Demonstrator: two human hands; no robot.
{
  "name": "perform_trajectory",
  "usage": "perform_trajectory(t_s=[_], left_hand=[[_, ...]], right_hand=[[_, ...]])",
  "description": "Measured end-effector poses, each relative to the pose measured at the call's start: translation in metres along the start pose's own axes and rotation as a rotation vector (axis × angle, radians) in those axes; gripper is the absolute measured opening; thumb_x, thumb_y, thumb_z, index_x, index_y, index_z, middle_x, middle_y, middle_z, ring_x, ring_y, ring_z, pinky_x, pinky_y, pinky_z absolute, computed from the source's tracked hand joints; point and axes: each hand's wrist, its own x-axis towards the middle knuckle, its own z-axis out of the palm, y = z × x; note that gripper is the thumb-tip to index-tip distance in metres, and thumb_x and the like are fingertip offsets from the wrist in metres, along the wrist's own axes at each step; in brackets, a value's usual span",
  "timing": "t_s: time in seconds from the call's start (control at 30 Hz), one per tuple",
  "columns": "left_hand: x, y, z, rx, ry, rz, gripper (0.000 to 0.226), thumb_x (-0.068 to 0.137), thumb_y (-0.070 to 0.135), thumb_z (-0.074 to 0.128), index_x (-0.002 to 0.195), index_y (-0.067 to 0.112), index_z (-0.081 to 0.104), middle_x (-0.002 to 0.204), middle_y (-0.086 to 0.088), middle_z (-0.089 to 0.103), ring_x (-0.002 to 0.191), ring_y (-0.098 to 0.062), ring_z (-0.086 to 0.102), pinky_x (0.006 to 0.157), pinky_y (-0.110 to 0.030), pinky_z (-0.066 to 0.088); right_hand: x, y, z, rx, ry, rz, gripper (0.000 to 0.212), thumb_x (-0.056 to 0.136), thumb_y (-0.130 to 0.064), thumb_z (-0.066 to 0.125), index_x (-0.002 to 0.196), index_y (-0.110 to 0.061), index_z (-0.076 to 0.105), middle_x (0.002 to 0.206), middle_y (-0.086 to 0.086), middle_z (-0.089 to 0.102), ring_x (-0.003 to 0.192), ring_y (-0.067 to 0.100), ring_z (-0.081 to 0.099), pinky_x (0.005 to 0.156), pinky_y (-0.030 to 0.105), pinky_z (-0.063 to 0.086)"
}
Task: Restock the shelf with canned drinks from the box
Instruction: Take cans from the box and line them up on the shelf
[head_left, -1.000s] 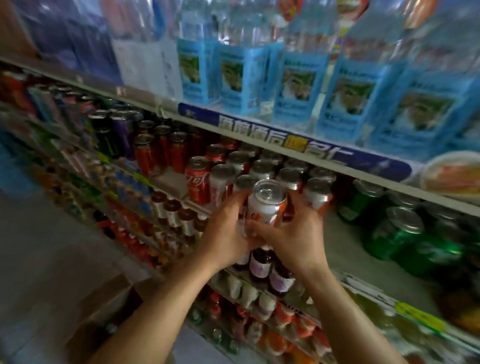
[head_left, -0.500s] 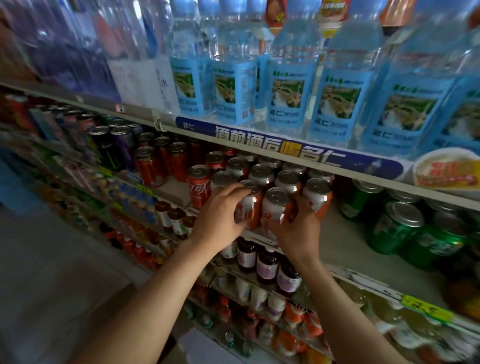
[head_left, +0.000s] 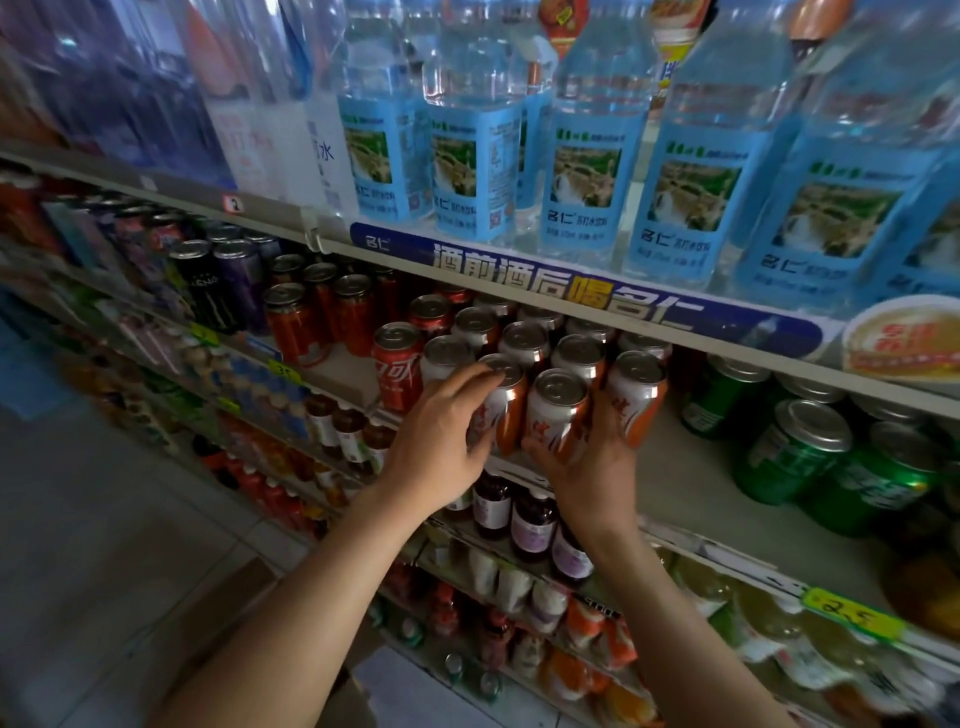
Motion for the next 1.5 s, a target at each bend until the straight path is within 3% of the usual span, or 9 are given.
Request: perform_trajectory(t_s=[0.2,0.33,0.47,0.73,0.83,0.97,1.2,1.33,1.5], left_hand=[[-0.004,0.005,-0.007,-0.107,-0.033,0.038,0.073,0.087,0.016,0.068,0.150,0.024,0.032,0.154,0.007,0.030,0.141,-0.011,0.033,0.116,-0.025,0.032],[-0.020,0.011,-0.025,-0.271,0.209,-0.013,0.053,0.086,0.013,0.071,0.136,0.013,0.051,0.132,0.005,0.048,0.116,-0.002,0.053,0.095,-0.012,0.044],[-0.071,-0.038,-0.018,-0.279,0.213,-0.354,0.019,0.088,0.018,0.067,0.107,0.020,0.066,0.088,0.009,0.067,0.076,-0.005,0.064,0.065,-0.015,0.050],[-0.292,-0.198,0.018,-0.228,-0.138,-1.280,0.017,0.085,0.020,0.071,0.099,0.013,0.067,0.092,-0.012,0.073,0.089,-0.025,0.068,0.079,-0.028,0.050],[-0.342,-0.224,0.018,-0.293,-0.213,-1.331,0.045,0.080,0.036,0.065,0.107,0.000,0.068,0.103,-0.018,0.068,0.106,-0.036,0.063,0.093,-0.035,0.048],[-0.389,-0.280,0.018,-0.285,-0.240,-1.494,0.039,0.091,0.020,0.066,0.125,0.005,0.057,0.115,-0.012,0.062,0.117,-0.031,0.056,0.078,-0.018,0.032],[-0.460,-0.402,0.069,-0.381,-0.290,-1.619,0.025,0.087,0.043,0.062,0.105,0.026,0.060,0.116,-0.007,0.065,0.112,-0.026,0.060,0.078,-0.020,0.034],[-0.509,-0.483,0.148,-0.396,-0.216,-1.666,0.041,0.084,0.035,0.070,0.119,0.017,0.062,0.122,-0.010,0.063,0.115,-0.029,0.059,0.095,-0.034,0.047],[-0.568,-0.593,0.266,-0.217,-0.184,-1.443,0.060,0.081,0.033,0.067,0.137,0.021,0.049,0.145,-0.012,0.043,0.136,-0.033,0.036,0.109,-0.046,0.037]], right_hand=[[-0.019,-0.013,-0.018,-0.143,0.156,-0.187,0.070,0.087,-0.028,0.073,0.144,-0.006,0.040,0.136,0.009,0.055,0.124,0.021,0.053,0.098,0.029,0.047],[-0.026,-0.035,-0.024,-0.081,0.248,-0.439,0.035,0.086,-0.010,0.070,0.116,0.004,0.061,0.107,0.012,0.064,0.097,0.022,0.061,0.084,0.031,0.052],[-0.037,-0.050,0.017,0.143,-0.168,-0.490,0.009,0.088,-0.007,0.067,0.097,-0.007,0.068,0.091,-0.001,0.066,0.081,0.010,0.062,0.070,0.024,0.050],[-0.103,-0.025,0.199,0.047,-0.971,-0.021,0.012,0.084,-0.014,0.068,0.094,-0.020,0.064,0.075,-0.004,0.069,0.063,0.005,0.064,0.056,0.017,0.049],[-0.125,-0.010,0.256,-0.077,-1.103,0.006,0.014,0.083,-0.011,0.068,0.089,-0.022,0.063,0.077,-0.007,0.065,0.070,0.006,0.062,0.067,0.024,0.051],[-0.157,-0.009,0.343,-0.210,-1.316,0.169,0.016,0.087,-0.024,0.069,0.092,-0.030,0.055,0.087,-0.008,0.061,0.080,0.010,0.058,0.079,0.027,0.050],[-0.223,0.051,0.528,-0.299,-1.398,0.361,0.032,0.071,-0.005,0.080,0.072,-0.024,0.054,0.074,0.002,0.061,0.076,0.022,0.065,0.075,0.043,0.057],[-0.262,0.131,0.643,-0.304,-1.477,0.428,0.027,0.081,0.001,0.074,0.097,-0.008,0.054,0.068,-0.002,0.052,0.058,0.002,0.052,0.055,0.011,0.043],[-0.335,0.265,0.790,-0.318,-1.471,0.303,0.047,0.075,-0.012,0.081,0.117,-0.019,0.060,0.116,0.007,0.067,0.112,0.026,0.061,0.089,0.024,0.042]])
